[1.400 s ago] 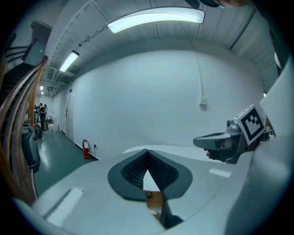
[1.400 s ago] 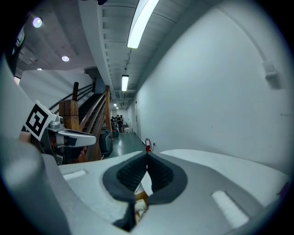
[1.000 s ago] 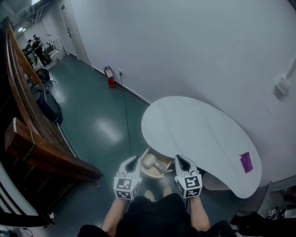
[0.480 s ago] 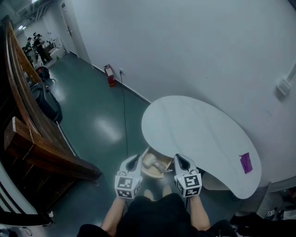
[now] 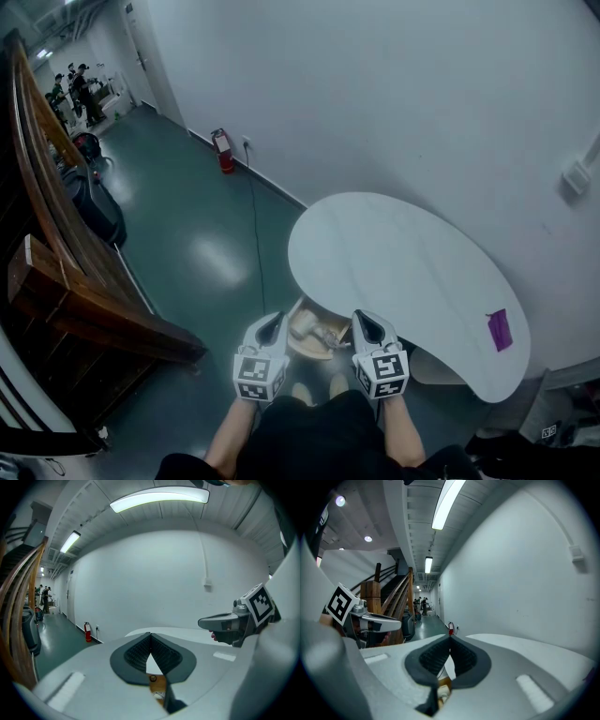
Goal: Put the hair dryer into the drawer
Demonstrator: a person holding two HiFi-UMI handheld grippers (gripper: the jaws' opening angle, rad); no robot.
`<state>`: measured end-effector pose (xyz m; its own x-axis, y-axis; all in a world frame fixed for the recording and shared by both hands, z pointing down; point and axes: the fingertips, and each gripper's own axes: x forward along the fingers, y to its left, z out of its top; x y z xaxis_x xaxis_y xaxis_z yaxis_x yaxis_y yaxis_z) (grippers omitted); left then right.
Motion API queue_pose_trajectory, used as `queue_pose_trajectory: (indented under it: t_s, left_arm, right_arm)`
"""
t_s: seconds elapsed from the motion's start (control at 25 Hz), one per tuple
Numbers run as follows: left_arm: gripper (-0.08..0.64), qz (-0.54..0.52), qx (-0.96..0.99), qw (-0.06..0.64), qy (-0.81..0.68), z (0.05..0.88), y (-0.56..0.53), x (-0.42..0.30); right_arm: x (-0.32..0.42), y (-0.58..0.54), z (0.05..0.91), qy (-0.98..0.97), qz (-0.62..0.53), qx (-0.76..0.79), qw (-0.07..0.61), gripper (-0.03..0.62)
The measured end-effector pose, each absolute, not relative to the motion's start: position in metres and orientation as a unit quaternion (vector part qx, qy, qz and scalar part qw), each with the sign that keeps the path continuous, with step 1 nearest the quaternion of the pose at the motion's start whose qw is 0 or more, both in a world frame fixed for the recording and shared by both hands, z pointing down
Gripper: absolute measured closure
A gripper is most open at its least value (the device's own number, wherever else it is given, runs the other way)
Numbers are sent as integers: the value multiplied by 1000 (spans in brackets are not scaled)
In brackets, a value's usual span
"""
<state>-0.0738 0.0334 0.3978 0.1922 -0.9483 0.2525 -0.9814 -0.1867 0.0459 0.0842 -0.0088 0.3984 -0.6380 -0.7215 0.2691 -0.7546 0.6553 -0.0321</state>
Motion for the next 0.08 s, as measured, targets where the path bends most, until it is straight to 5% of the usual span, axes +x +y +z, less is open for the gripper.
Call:
queue_pose_trajectory:
  t_s: [0.08]
  left_arm:
    - [555, 83, 766, 98, -630, 397, 33, -74]
  right_arm:
    - [84, -9, 397, -902, 70, 409, 115, 589]
